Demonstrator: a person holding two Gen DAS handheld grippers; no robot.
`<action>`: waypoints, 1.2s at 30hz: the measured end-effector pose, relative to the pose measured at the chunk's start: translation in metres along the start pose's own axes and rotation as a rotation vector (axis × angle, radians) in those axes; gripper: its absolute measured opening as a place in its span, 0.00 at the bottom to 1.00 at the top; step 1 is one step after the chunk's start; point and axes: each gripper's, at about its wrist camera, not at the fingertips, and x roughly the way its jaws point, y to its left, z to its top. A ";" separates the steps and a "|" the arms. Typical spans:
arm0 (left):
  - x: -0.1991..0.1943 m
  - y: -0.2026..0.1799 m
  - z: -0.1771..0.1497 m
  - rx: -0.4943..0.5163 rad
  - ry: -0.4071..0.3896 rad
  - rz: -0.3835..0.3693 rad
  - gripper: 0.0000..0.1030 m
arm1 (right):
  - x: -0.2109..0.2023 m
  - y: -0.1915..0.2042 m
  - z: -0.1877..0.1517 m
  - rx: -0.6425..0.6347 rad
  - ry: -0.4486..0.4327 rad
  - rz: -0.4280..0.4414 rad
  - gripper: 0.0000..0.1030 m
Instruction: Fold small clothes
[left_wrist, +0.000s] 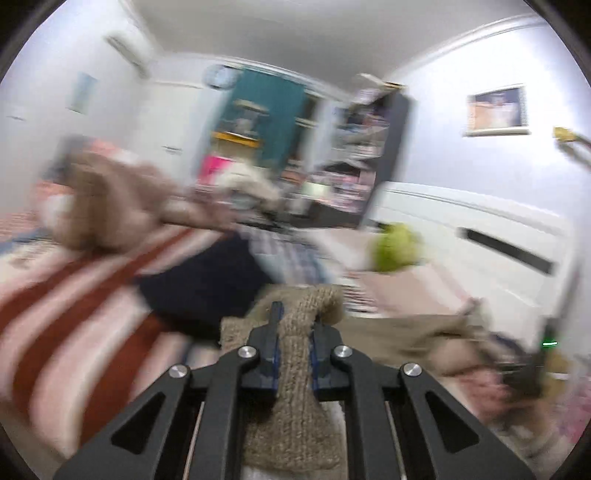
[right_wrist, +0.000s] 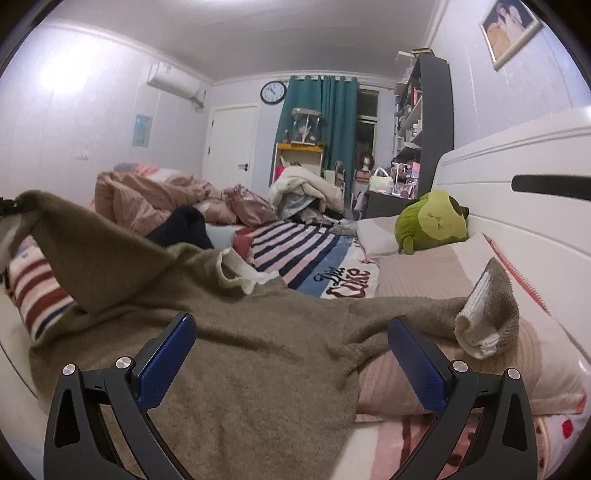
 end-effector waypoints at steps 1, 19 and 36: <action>0.015 -0.019 -0.002 0.001 0.023 -0.060 0.08 | -0.001 -0.005 -0.001 0.012 -0.008 0.007 1.00; 0.108 -0.064 -0.066 -0.030 0.339 -0.171 0.61 | 0.046 -0.024 -0.041 0.205 0.326 0.403 1.00; 0.136 0.058 -0.106 0.133 0.419 0.230 0.06 | 0.098 0.053 -0.022 -0.025 0.700 0.544 0.17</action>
